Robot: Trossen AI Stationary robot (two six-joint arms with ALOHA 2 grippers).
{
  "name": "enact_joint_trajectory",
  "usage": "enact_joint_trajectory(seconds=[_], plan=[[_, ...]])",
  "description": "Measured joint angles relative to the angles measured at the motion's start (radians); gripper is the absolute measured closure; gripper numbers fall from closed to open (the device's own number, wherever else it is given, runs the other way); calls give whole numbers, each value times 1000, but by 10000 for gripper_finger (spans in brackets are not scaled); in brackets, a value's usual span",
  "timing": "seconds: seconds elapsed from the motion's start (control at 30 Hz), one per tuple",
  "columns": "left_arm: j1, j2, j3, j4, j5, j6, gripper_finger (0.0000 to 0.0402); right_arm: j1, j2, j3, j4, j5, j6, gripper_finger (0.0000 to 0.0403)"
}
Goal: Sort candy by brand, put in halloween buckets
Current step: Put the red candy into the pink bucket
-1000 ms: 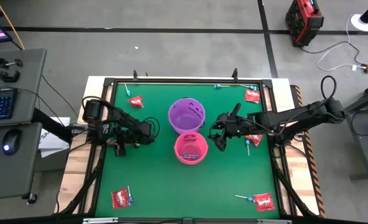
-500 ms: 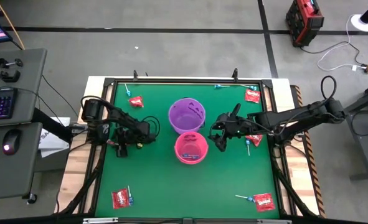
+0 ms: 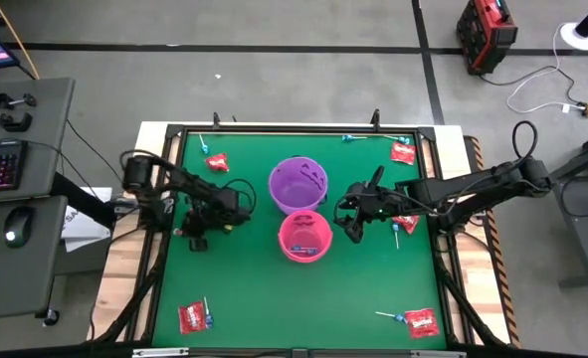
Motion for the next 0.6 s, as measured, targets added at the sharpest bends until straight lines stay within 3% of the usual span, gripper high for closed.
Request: enact_joint_trajectory(seconds=[0.33, 0.47, 0.6], plan=[[14, -287, 171, -258, 71, -20, 371, 0, 0, 0, 6, 0, 3, 155], [13, -409, 238, -190, 215, -141, 371, 0, -2, 0, 13, -1, 3, 155], [-22, -517, 289, 144, 262, -284, 371, 0, -9, 13, 11, -11, 2, 155]])
